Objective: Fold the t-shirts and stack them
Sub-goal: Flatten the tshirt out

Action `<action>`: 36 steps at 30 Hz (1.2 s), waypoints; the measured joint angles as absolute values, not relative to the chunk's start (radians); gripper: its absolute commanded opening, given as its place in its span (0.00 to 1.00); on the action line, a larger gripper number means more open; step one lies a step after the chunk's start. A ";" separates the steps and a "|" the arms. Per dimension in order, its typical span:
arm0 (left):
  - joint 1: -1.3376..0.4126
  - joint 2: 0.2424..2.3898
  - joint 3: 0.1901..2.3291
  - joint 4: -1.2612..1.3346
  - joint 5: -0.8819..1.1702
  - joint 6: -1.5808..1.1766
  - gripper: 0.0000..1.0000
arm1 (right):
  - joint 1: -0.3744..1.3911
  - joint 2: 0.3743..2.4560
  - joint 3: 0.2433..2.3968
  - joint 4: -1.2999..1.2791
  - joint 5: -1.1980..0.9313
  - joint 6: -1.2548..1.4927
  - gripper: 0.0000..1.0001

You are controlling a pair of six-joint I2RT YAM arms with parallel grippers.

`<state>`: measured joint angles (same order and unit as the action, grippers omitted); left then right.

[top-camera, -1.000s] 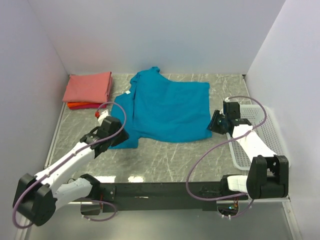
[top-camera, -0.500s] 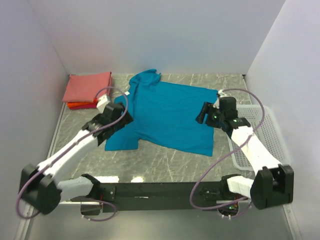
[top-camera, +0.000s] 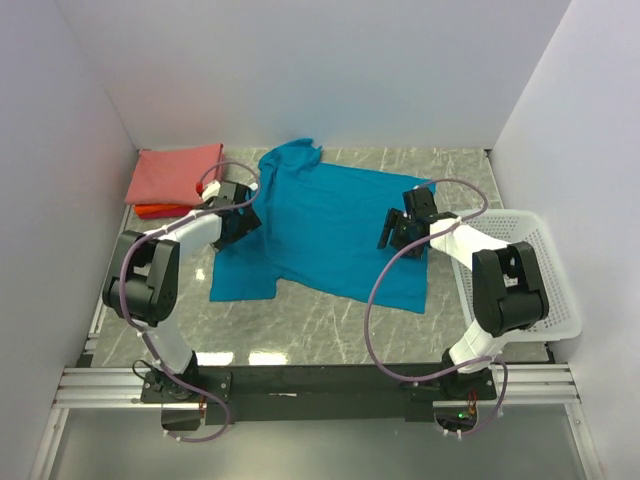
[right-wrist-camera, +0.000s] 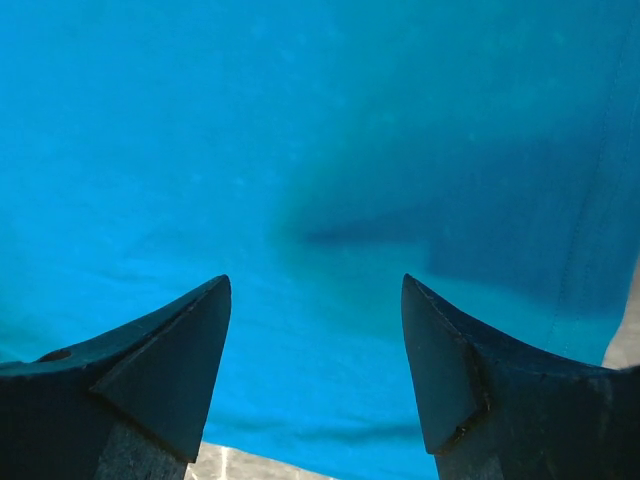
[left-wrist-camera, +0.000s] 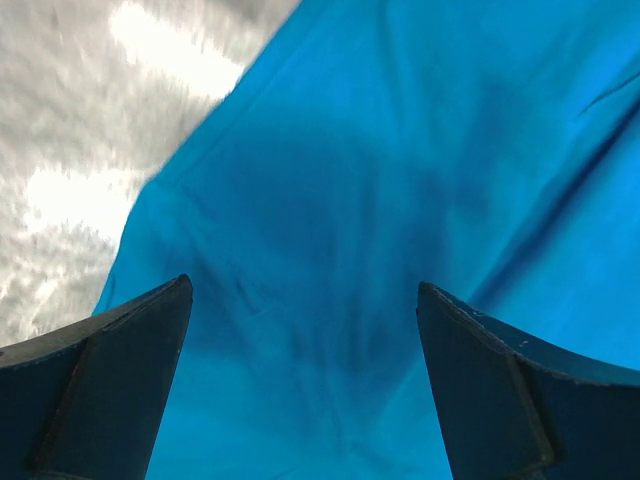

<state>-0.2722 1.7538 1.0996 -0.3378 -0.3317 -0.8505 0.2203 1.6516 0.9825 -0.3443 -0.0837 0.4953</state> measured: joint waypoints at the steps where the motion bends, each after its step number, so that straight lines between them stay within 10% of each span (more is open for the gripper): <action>1: -0.274 1.753 1.084 -0.333 -0.327 -0.850 0.99 | 0.220 1.652 0.975 -0.342 -0.081 0.499 0.75; 20: -0.386 1.272 0.632 -0.510 -0.301 -1.123 0.99 | 0.218 1.592 0.844 -0.269 -0.089 0.560 0.75; 36: -0.388 1.069 0.707 -0.890 -0.298 -1.222 0.99 | 0.218 1.332 0.824 -0.373 -0.071 0.560 0.78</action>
<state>-0.3882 1.0687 0.7067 -0.8898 -0.2981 -1.2224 0.2184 1.3315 0.8242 -0.3729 -0.0711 0.5602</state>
